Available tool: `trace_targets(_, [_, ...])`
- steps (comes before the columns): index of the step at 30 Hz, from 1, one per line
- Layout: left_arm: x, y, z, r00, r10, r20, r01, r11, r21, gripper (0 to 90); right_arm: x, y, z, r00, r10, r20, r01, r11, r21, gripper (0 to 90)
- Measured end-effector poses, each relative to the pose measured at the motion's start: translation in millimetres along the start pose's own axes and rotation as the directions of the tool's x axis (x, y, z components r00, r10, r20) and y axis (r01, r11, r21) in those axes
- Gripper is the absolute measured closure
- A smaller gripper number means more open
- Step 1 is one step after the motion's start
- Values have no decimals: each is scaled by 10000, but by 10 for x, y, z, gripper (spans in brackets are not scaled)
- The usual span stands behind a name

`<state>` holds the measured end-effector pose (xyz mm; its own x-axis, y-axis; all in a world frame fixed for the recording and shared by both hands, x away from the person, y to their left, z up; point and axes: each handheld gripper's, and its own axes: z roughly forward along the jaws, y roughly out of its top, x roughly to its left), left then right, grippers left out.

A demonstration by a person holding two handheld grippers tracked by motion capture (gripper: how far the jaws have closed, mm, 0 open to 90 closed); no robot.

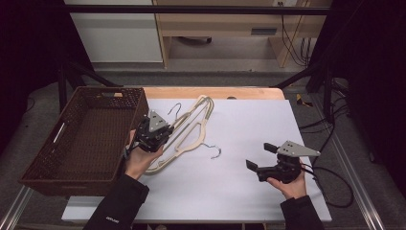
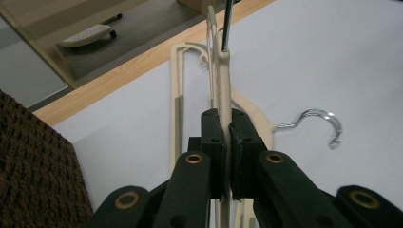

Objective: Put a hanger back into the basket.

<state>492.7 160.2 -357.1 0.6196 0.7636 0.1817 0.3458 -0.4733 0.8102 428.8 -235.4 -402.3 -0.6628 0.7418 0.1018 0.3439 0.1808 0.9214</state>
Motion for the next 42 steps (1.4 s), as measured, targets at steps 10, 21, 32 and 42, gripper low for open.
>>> trace_targets(10, [23,130,-432,9948,-428,921,494,9963,-708,862,-18,-36,-147,9996,129,238,-124,9998,-181,53])
trace_targets(21, [246,251,-909,9932,-257,1132,395,9919,-1207,862,-25,-57,-204,9989,197,434,-188,9996,-224,32])
trace_targets(32, [612,255,-1187,9892,-734,1265,918,9850,-1459,862,-36,-66,-221,9986,166,512,-158,9998,-158,31])
trace_targets(42, [921,257,-1395,9963,-540,663,627,9885,-1373,862,-40,-74,-214,9985,189,521,-182,9998,-127,29])
